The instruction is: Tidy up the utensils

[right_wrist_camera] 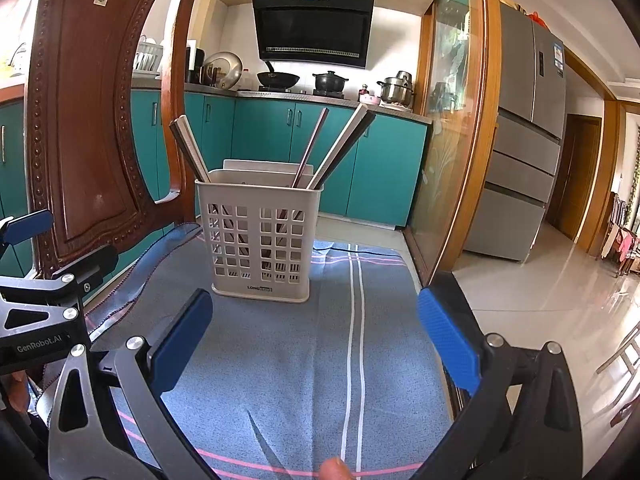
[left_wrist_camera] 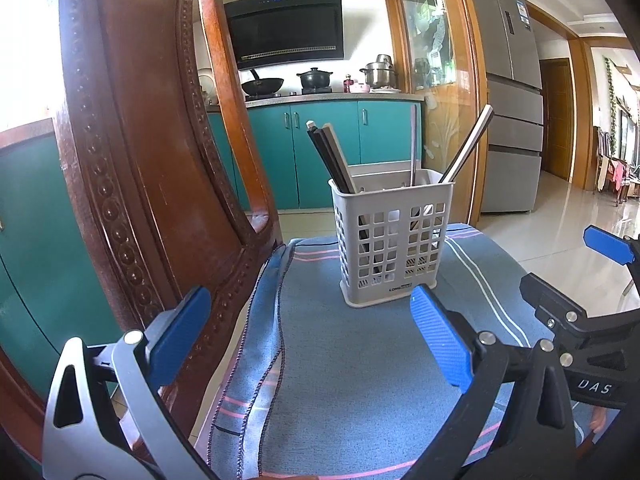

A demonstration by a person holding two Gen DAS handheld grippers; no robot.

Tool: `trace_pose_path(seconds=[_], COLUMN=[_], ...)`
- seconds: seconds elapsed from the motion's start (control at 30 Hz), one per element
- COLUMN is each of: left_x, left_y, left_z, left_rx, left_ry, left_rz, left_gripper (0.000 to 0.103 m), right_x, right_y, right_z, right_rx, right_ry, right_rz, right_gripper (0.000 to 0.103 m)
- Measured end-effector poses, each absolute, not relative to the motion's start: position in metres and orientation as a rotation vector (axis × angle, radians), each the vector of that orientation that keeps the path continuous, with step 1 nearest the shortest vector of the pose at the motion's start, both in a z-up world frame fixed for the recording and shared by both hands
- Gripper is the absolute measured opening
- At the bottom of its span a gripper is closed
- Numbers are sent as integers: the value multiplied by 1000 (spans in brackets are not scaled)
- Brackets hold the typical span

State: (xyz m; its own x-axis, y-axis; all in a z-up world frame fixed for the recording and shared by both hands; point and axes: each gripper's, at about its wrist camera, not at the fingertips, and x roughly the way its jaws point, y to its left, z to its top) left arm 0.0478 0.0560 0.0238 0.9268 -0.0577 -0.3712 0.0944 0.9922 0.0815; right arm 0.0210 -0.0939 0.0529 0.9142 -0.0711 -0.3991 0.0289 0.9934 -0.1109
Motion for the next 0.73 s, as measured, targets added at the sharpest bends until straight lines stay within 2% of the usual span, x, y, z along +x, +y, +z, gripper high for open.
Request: trace_pose_path(seconds=[0.47, 0.73], left_x=[48, 70], left_y=[56, 45], left_z=[24, 1], left_rx=[93, 100], left_ry=[385, 567], left_rz=[-78, -127], left_gripper=[99, 99], right_x=[21, 32], right_y=[-94, -106], right_z=[52, 43], right_rx=[-106, -76], right_ry=[417, 472], right_rz=[-54, -83], right_gripper=[100, 100])
